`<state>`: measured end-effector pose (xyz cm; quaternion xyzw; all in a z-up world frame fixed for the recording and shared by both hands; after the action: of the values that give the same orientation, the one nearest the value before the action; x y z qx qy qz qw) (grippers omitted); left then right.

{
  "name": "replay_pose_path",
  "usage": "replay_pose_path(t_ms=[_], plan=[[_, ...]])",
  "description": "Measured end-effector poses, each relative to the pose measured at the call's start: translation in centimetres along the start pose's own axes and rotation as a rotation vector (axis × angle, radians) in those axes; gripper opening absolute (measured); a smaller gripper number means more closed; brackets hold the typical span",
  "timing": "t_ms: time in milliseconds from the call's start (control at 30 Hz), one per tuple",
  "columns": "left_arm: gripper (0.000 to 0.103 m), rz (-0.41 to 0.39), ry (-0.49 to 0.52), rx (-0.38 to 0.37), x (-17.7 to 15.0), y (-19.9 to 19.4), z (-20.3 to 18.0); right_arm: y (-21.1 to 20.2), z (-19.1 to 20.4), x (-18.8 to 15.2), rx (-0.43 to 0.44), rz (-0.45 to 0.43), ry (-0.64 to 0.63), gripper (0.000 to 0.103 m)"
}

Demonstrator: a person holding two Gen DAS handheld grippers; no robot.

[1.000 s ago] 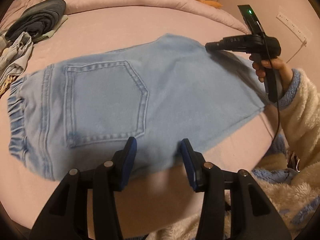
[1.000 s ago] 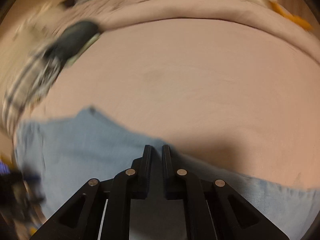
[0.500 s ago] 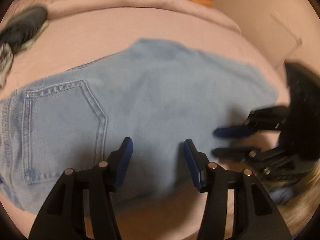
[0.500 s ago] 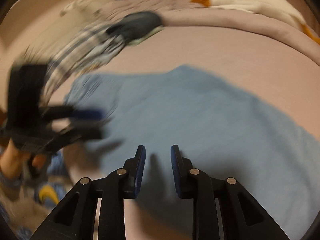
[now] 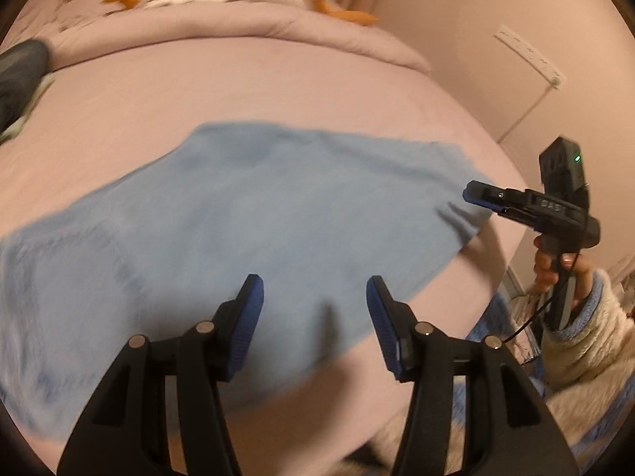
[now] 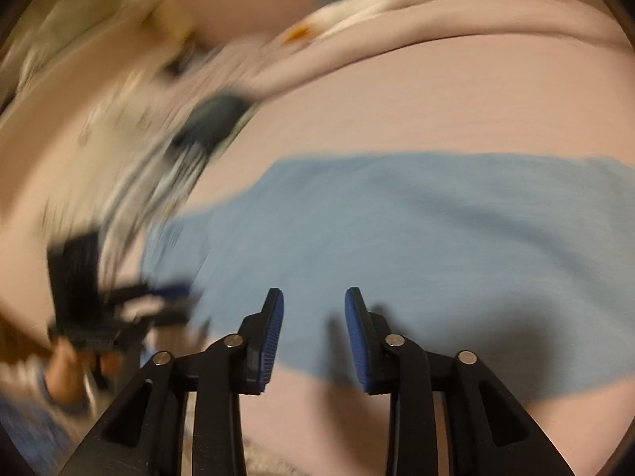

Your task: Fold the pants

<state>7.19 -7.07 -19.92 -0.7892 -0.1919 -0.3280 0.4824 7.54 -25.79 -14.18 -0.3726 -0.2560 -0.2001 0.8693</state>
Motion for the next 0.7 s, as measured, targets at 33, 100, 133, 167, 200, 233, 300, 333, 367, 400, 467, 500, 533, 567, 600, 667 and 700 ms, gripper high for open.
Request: replay_pose_path(t_ms=[33,100,133,167,200,233,300,333,367,400,467,500,533,567,600,667,700], plan=[[0.053,0.005,0.009,-0.019,0.3,1.0,-0.8,-0.9,-1.2,0.2,-0.026,-0.025,0.031,0.032],[0.053,0.032,0.020,-0.050,0.7,3.1,-2.2,-3.3,-5.0,1.0,-0.115,-0.103,0.098,0.032],[0.053,0.053,0.025,-0.055,0.6,4.3,-2.8,-4.2,-6.4,1.2,-0.153,-0.134,0.118,0.032],[0.053,0.084,0.032,-0.051,0.3,5.5,-3.3,-5.3,-8.1,1.5,-0.188,-0.165,0.146,0.032],[0.053,0.117,0.034,-0.034,-0.1,6.4,-3.4,-6.5,-10.4,1.6,-0.237,-0.204,0.185,0.032],[0.053,0.150,0.034,-0.015,-0.5,7.0,-3.4,-6.6,-10.9,1.5,-0.273,-0.215,0.200,0.032],[0.053,0.169,0.071,0.002,-1.2,7.1,-3.6,-7.7,-14.2,0.8,-0.406,-0.207,0.245,0.031],[0.054,0.177,0.078,0.000,-1.4,6.7,-3.7,-8.5,-15.4,0.5,-0.376,-0.227,0.302,0.014],[0.054,0.190,0.078,-0.004,-1.4,6.5,-3.7,-9.1,-16.0,0.3,-0.360,-0.250,0.350,0.013],[0.054,0.196,0.073,-0.010,-1.4,6.2,-3.6,-10.0,-16.5,0.3,-0.362,-0.282,0.375,0.013],[0.055,0.202,0.061,-0.014,-1.2,5.9,-3.5,-11.5,-17.1,0.2,-0.385,-0.336,0.415,0.026],[0.055,0.199,0.052,-0.012,-1.2,5.6,-3.5,-12.3,-17.5,-0.1,-0.429,-0.349,0.443,0.037],[0.055,0.197,0.042,-0.018,-0.9,5.7,-3.7,-12.8,-17.6,-0.4,-0.420,-0.370,0.476,0.048],[0.055,0.194,0.031,-0.029,-0.6,5.9,-3.9,-13.1,-17.5,-0.9,-0.368,-0.388,0.509,0.048],[0.055,0.187,0.021,-0.045,-0.3,6.1,-4.4,-12.7,-16.9,-1.3,-0.323,-0.395,0.534,0.048],[0.055,0.175,0.015,-0.075,0.4,6.8,-5.7,-12.0,-16.3,-1.9,-0.273,-0.386,0.556,0.048],[0.055,0.168,0.012,-0.092,0.8,7.1,-6.4,-11.4,-15.9,-2.1,-0.258,-0.364,0.549,0.048]])
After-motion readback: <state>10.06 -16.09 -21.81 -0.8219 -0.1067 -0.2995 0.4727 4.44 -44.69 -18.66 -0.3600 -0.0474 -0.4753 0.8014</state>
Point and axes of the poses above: each gripper's, at about its wrist camera, not at the fingertips, and y roughly the way its jaws point, z to its left, x to its top, the point moved 4 cm from there along y, roughly the way its jaws point, and after that the axes turned 10 degrees about -z, right-handed, at the moved point
